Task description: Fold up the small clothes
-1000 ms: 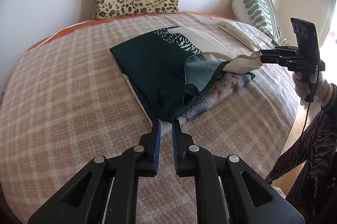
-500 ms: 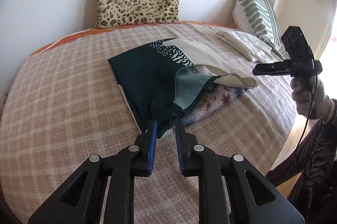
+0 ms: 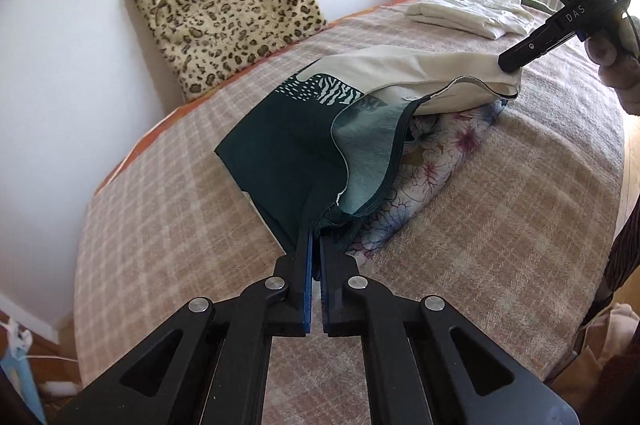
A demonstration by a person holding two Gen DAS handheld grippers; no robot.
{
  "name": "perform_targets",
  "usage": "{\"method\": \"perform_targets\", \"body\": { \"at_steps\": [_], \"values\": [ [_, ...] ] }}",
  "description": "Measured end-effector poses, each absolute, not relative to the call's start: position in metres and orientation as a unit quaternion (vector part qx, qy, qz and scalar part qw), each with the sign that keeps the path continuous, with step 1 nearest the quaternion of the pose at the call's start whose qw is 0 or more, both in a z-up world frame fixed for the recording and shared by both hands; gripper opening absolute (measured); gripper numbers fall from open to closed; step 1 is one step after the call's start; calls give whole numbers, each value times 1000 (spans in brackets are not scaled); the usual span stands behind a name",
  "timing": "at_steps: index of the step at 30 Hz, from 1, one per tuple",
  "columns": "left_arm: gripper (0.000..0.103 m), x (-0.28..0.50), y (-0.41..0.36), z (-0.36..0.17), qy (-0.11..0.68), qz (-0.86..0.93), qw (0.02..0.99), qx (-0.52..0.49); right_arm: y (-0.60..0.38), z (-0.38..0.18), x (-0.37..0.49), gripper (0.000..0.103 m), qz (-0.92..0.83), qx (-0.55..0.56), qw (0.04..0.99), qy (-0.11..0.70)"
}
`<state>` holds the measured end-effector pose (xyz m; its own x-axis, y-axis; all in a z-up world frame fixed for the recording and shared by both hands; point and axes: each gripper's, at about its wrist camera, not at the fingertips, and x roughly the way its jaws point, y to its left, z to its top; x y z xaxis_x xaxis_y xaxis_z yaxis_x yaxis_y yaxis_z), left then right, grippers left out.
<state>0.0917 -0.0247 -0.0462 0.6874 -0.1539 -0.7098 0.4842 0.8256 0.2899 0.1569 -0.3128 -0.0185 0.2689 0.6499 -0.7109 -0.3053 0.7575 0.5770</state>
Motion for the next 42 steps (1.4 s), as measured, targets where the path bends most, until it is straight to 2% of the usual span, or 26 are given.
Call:
{"method": "perform_targets", "body": {
  "at_steps": [4,7,8,13,18,22,26,32,37,42],
  "values": [
    [2,81,-22,-49,342,-186,879,275,-310,-1,152,3,297,96,810,496],
    [6,76,-21,-67,382,-201,859,276,-301,-12,147,11,300,38,797,523],
    [6,74,-21,-69,389,-206,855,273,-299,-15,145,19,294,20,794,532],
    [9,65,-11,-39,379,-239,871,202,-306,11,143,35,306,21,819,485],
    [11,94,-16,2,347,-257,894,119,-314,28,169,36,300,80,833,459],
    [11,132,-42,-5,360,-276,885,106,-302,19,196,29,313,126,821,461],
    [11,159,-63,-30,400,-292,863,100,-262,9,203,25,348,90,806,471],
    [11,151,-66,-75,459,-302,824,138,-224,-26,189,25,372,-1,772,516],
    [11,129,-39,-69,465,-308,822,118,-239,-35,170,25,390,-24,751,532],
    [11,144,-23,-33,439,-309,842,48,-259,-4,178,28,409,22,767,494]
  ]
}}
